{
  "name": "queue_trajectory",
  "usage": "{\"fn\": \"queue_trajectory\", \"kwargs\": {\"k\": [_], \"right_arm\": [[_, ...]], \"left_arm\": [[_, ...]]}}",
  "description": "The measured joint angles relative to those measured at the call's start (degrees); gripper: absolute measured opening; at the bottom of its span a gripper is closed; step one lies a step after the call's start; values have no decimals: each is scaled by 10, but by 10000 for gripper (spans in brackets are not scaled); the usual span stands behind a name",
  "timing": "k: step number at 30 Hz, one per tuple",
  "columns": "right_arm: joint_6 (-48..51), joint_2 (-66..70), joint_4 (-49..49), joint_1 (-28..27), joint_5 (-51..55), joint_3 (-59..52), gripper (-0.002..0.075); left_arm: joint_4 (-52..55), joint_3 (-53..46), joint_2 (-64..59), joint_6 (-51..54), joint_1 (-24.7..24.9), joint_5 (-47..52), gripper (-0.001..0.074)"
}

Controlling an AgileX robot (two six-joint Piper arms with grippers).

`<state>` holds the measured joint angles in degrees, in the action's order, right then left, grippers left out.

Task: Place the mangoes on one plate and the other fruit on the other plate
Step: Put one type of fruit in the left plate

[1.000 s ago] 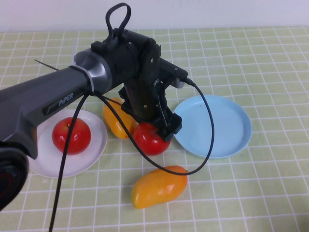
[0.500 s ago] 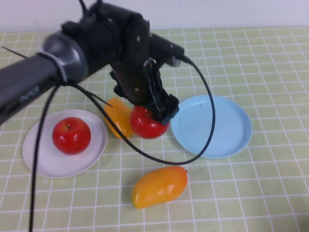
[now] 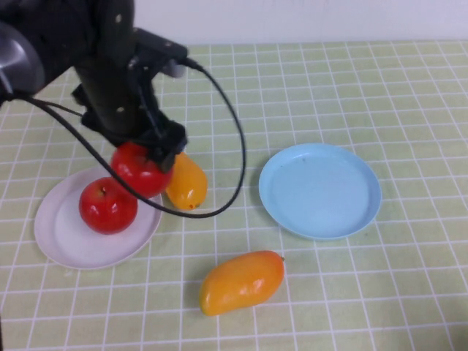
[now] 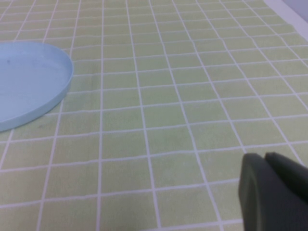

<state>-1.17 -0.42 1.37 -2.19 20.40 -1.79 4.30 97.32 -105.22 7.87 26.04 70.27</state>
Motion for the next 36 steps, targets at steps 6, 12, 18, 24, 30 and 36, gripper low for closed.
{"fn": "queue_trajectory", "kwargs": {"k": [6, 12, 18, 24, 30, 36], "right_arm": [[0, 0, 0, 0, 0, 0, -17], [0, 0, 0, 0, 0, 0, -16], [0, 0, 0, 0, 0, 0, -17], [0, 0, 0, 0, 0, 0, -17], [0, 0, 0, 0, 0, 0, -17], [0, 0, 0, 0, 0, 0, -17]], "left_arm": [[28, -42, 7, -17, -31, -8, 590], [45, -57, 15, -20, -34, -12, 590], [34, -62, 20, -21, -40, -32, 590], [0, -66, 29, -18, -19, -87, 588], [-58, -66, 23, -17, -12, -67, 588], [-62, -77, -12, -16, -12, -43, 588]]}}
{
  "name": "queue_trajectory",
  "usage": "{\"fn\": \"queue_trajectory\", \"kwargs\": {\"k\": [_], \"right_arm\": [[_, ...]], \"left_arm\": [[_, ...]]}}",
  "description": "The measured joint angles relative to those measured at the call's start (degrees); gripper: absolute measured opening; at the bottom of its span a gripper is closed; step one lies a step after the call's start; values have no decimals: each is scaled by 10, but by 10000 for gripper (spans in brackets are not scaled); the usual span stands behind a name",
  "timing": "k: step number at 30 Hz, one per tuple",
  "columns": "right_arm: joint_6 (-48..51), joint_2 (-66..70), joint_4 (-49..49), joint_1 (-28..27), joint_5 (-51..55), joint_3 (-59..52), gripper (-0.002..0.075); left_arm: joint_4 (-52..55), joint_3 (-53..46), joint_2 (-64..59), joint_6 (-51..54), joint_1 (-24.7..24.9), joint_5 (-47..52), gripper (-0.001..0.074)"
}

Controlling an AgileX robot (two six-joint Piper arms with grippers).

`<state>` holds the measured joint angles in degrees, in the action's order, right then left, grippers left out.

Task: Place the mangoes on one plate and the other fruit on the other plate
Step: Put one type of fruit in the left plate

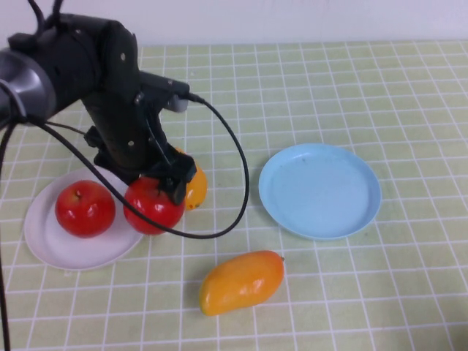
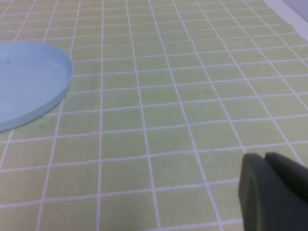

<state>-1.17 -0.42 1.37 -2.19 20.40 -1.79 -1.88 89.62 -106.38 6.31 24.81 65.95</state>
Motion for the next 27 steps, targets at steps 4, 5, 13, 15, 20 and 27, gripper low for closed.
{"fn": "queue_trajectory", "kwargs": {"k": [4, 5, 13, 15, 20, 27], "right_arm": [[0, 0, 0, 0, 0, 0, -17], [0, 0, 0, 0, 0, 0, -16], [0, 0, 0, 0, 0, 0, -17], [0, 0, 0, 0, 0, 0, -17], [0, 0, 0, 0, 0, 0, -17], [0, 0, 0, 0, 0, 0, -16]], "left_arm": [[24, -1, -15, 0, 0, 6, 588], [34, -1, -15, 0, 0, 6, 588], [100, -1, -15, 0, -4, 7, 588], [106, -1, -16, 0, -8, 7, 588], [125, -1, -18, 0, -10, 7, 588], [120, -1, -18, 0, -10, 10, 634]]}}
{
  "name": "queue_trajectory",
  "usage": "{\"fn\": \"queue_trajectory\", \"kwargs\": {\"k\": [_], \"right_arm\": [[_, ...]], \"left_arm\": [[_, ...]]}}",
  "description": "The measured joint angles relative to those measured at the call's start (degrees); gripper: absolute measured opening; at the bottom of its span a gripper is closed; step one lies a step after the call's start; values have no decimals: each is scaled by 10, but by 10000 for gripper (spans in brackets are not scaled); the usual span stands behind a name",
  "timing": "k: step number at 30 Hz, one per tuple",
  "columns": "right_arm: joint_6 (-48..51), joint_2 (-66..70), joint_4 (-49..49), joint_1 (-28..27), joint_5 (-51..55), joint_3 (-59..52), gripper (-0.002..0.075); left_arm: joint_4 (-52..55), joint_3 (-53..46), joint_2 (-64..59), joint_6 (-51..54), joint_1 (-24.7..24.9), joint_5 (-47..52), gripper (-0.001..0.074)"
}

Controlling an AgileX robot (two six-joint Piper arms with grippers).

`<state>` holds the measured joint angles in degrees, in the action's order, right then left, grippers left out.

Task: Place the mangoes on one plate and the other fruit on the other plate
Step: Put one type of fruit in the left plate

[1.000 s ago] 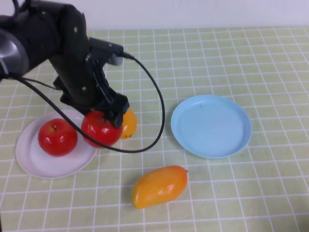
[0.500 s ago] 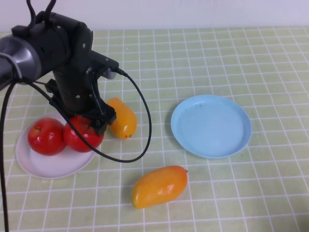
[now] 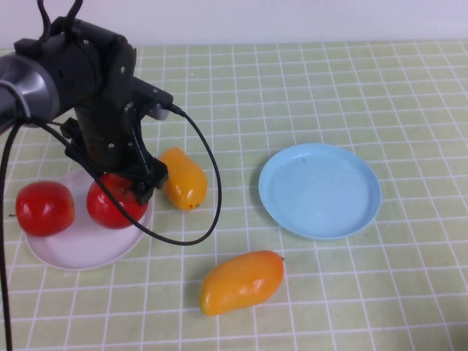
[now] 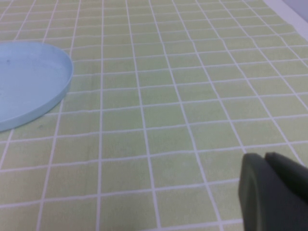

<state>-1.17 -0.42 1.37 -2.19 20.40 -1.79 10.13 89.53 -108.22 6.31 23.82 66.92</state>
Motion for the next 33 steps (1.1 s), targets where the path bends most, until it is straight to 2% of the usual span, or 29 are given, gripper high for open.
{"fn": "queue_trajectory", "kwargs": {"k": [3, 15, 17, 18, 20, 22, 24, 28, 33], "right_arm": [[0, 0, 0, 0, 0, 0, -16], [0, 0, 0, 0, 0, 0, -16], [0, 0, 0, 0, 0, 0, -17], [0, 0, 0, 0, 0, 0, -17], [0, 0, 0, 0, 0, 0, -17], [0, 0, 0, 0, 0, 0, -17], [0, 0, 0, 0, 0, 0, -17], [0, 0, 0, 0, 0, 0, -17], [0, 0, 0, 0, 0, 0, -16]], "left_arm": [[0, 0, 0, -2, 0, 1, 667], [1, 0, 45, -9, 0, 9, 657], [1, -3, 77, -21, 1, 10, 602], [2, -10, 98, -27, 2, 6, 545], [2, -35, 142, -34, 6, -8, 377], [2, -76, 198, -36, 7, -39, 179], [2, -122, 251, -39, 7, -69, 85], [2, -224, 365, -63, 7, -114, 20], [2, -340, 498, -87, 7, -158, 6]]}}
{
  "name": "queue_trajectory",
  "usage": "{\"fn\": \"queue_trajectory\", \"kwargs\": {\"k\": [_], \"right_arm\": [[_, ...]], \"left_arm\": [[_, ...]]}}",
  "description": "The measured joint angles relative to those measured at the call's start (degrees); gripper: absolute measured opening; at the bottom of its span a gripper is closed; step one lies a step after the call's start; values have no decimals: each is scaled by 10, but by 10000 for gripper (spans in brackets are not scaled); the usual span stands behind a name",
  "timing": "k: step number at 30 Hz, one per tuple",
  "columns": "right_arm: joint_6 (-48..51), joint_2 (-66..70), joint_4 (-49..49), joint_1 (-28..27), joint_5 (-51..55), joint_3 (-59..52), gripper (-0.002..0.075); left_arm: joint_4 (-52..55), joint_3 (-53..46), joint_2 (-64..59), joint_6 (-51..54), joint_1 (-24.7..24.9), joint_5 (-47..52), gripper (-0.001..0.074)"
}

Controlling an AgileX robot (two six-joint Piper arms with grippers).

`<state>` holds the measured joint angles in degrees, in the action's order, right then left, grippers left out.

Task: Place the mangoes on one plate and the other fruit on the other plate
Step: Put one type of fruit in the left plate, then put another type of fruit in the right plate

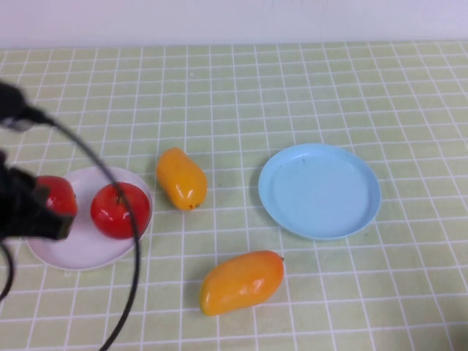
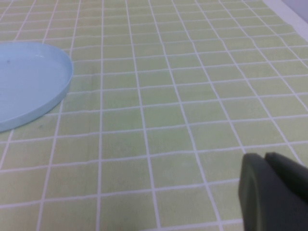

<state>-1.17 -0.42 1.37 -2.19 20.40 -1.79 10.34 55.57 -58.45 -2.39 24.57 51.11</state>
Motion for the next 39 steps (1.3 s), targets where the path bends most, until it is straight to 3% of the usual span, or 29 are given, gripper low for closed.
{"fn": "queue_trajectory", "kwargs": {"k": [9, 18, 26, 32, 39], "right_arm": [[0, 0, 0, 0, 0, 0, -17], [0, 0, 0, 0, 0, 0, -16], [0, 0, 0, 0, 0, 0, -16], [0, 0, 0, 0, 0, 0, -16], [0, 0, 0, 0, 0, 0, -17]], "left_arm": [[7, -144, 217, -95, 0, -32, 4], [43, -153, 269, -126, 0, -52, 4], [78, -262, 357, -120, 0, -277, 4], [-24, -399, 483, -25, -71, -407, 4], [-92, -506, 562, 11, -152, -471, 4]]}}
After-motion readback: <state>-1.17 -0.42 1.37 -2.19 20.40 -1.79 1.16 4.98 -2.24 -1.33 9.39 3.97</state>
